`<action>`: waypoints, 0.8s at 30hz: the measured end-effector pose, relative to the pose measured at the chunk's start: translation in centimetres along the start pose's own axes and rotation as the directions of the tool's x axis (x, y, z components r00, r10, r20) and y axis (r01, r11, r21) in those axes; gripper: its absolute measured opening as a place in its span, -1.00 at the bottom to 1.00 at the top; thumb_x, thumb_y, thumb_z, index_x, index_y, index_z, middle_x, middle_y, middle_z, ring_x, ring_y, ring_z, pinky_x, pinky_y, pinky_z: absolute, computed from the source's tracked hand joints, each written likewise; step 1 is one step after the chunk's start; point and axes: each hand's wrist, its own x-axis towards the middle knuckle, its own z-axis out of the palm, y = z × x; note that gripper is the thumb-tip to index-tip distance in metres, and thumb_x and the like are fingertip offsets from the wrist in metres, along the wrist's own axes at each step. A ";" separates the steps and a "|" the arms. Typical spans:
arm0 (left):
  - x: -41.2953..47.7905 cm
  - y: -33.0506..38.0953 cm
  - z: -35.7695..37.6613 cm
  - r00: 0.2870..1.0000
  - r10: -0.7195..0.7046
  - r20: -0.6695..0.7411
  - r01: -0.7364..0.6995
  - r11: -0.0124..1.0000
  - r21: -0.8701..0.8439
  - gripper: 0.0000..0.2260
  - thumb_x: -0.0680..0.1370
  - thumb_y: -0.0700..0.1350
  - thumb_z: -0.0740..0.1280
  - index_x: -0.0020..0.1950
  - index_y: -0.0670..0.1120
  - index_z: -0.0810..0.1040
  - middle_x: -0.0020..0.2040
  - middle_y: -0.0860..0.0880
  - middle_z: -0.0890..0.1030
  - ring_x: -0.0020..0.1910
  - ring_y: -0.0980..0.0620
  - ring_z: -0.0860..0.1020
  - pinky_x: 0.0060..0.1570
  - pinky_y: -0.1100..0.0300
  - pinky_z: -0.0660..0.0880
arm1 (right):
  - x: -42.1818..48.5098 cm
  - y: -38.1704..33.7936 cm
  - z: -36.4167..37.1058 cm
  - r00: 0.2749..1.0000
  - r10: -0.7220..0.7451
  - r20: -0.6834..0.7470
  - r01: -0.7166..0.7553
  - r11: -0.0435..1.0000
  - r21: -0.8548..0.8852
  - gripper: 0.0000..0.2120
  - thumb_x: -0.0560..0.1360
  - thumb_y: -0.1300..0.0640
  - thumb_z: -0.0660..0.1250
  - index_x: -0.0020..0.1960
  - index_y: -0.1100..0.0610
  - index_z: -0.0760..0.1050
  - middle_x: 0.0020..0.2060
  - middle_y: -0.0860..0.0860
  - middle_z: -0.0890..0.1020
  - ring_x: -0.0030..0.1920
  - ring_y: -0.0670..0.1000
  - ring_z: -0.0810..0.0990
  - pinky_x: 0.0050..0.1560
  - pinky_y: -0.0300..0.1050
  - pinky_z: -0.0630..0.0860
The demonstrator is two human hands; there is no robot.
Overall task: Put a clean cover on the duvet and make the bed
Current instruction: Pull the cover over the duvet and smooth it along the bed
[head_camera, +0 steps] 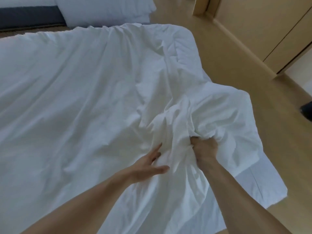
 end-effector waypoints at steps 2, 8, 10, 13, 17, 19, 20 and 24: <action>-2.2 -0.9 -2.8 0.999 0.048 -0.015 -0.049 0.998 -0.049 0.00 0.28 0.30 0.55 0.53 0.36 -0.02 0.52 0.10 0.33 0.47 0.18 0.32 0.47 0.19 0.26 | -2.9 -4.2 2.8 0.984 -0.176 0.029 0.176 0.984 -0.007 -0.70 0.34 0.25 0.50 0.05 0.14 0.57 -0.13 -0.01 0.67 -0.15 0.01 0.66 -0.11 -0.13 0.61; -11.4 -4.4 -14.8 0.980 0.094 -0.175 -0.124 0.978 -0.169 0.03 0.28 0.25 0.58 0.55 0.38 -0.03 0.48 0.18 0.32 0.41 0.12 0.38 0.36 0.07 0.43 | -13.7 -16.6 18.6 0.807 -0.519 0.282 0.579 0.790 -0.202 -0.66 0.28 0.15 0.52 0.03 0.14 0.57 -0.11 0.10 0.69 -0.04 0.19 0.68 0.02 0.10 0.61; -15.2 -6.4 -19.4 0.962 0.091 -0.258 -0.153 0.960 -0.232 0.01 0.34 0.18 0.58 0.56 0.36 -0.04 0.47 0.19 0.32 0.40 0.10 0.39 0.34 0.09 0.44 | -18.6 -19.6 25.2 0.740 -0.528 0.416 0.658 0.695 -0.290 -0.58 0.33 0.12 0.50 0.17 0.16 0.57 -0.03 0.13 0.68 0.00 0.21 0.66 0.01 0.07 0.61; -21.2 -10.4 -25.8 0.919 0.064 -0.389 -0.198 0.928 -0.316 0.04 0.30 0.20 0.58 0.57 0.34 -0.04 0.46 0.20 0.33 0.38 0.09 0.41 0.27 0.11 0.47 | -27.2 -22.1 35.4 0.602 -0.510 0.615 0.781 0.539 -0.317 -0.52 0.41 0.16 0.43 0.32 0.09 0.49 0.09 0.10 0.64 0.10 0.18 0.62 0.02 -0.04 0.54; -28.0 -16.1 -31.7 0.834 -0.042 -0.551 -0.236 0.874 -0.425 0.05 0.21 0.33 0.56 0.55 0.35 0.02 0.43 0.18 0.41 0.27 0.10 0.54 0.07 0.18 0.52 | -38.7 -21.4 46.9 0.340 -0.470 0.815 0.908 0.389 -0.155 -0.24 0.50 0.17 0.31 0.60 -0.05 0.05 0.25 0.09 0.58 0.19 0.19 0.56 0.19 0.04 0.51; -30.2 -18.8 -33.2 0.782 -0.145 -0.606 -0.224 0.843 -0.490 -0.06 0.24 0.32 0.46 0.54 0.31 0.09 0.33 0.17 0.54 0.21 0.11 0.58 0.08 0.06 0.56 | -42.5 -20.1 50.5 0.265 -0.326 0.908 0.871 0.484 -0.080 -0.13 0.52 0.12 0.36 0.62 -0.09 -0.13 0.38 0.12 0.46 0.28 0.20 0.49 0.24 -0.01 0.47; -31.1 -20.0 -33.6 0.752 -0.214 -0.623 -0.221 0.809 -0.545 -0.13 0.25 0.31 0.40 0.52 0.28 0.17 0.27 0.14 0.59 0.21 0.07 0.58 0.13 -0.04 0.57 | -43.5 -19.3 51.7 0.226 -0.240 0.944 0.842 0.536 -0.066 -0.11 0.52 0.06 0.41 0.62 -0.06 -0.12 0.45 0.11 0.38 0.36 0.18 0.43 0.26 -0.08 0.42; -32.8 -24.4 -33.5 0.653 -0.467 -0.597 -0.208 0.647 -0.733 -0.30 0.36 0.33 0.30 0.47 0.16 0.31 0.26 0.00 0.56 0.14 -0.07 0.58 0.02 -0.05 0.57 | -42.2 -15.0 51.9 0.180 -0.073 0.981 0.882 0.454 -0.128 -0.20 0.50 -0.10 0.44 0.60 -0.01 0.11 0.51 0.03 0.33 0.46 0.06 0.34 0.38 -0.10 0.34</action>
